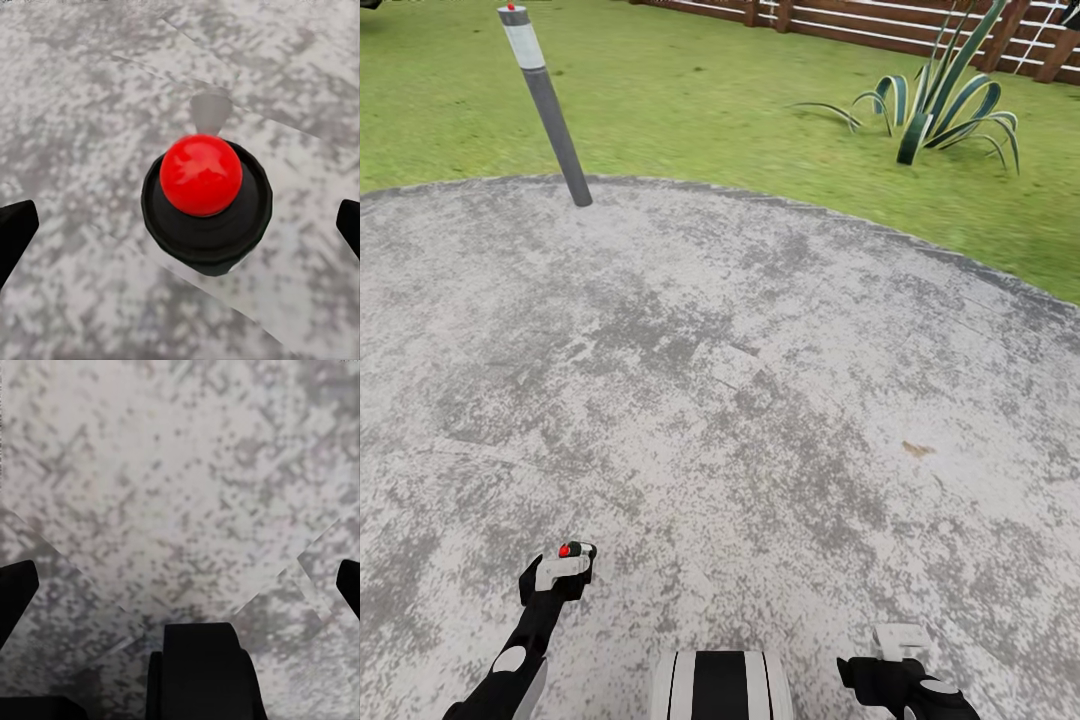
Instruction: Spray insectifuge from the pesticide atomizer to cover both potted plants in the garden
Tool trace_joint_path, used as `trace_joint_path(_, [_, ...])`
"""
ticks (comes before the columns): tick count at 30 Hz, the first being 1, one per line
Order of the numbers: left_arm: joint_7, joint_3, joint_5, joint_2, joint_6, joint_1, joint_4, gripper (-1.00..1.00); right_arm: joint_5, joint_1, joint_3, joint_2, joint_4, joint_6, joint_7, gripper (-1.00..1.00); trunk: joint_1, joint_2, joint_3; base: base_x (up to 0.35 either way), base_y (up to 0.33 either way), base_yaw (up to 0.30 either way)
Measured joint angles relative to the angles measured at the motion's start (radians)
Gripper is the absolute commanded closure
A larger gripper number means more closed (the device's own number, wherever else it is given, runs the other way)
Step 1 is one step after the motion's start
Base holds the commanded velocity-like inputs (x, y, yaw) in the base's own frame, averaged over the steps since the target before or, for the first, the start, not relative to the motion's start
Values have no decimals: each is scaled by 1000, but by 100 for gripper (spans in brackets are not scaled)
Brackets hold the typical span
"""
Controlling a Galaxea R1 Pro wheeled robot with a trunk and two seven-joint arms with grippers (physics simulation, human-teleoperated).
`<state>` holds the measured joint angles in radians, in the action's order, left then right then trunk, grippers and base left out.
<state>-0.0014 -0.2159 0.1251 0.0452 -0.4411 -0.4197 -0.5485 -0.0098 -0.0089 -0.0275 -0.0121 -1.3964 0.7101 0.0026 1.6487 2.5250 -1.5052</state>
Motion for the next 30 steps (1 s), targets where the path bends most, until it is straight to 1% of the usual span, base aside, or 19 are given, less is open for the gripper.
trace_joint_path(6, [0, 0, 0, 0, 0, 0, 0, -100, 0, 0, 0, 0, 0, 0, 0, -100, 0, 0, 4, 6, 0, 0])
trace_joint_path(24, [0, 0, -1, 0, 0, 0, 0, -100, 0, 0, 0, 0, 0, 0, -1, -100, 0, 0, 4, 15, 0, 0])
trace_joint_path(30, [-1, 0, 0, -5, 0, 0, 0, -100, 0, 0, 0, 0, 0, 0, -1, -100, 0, 0, 4, 0, -51, 0])
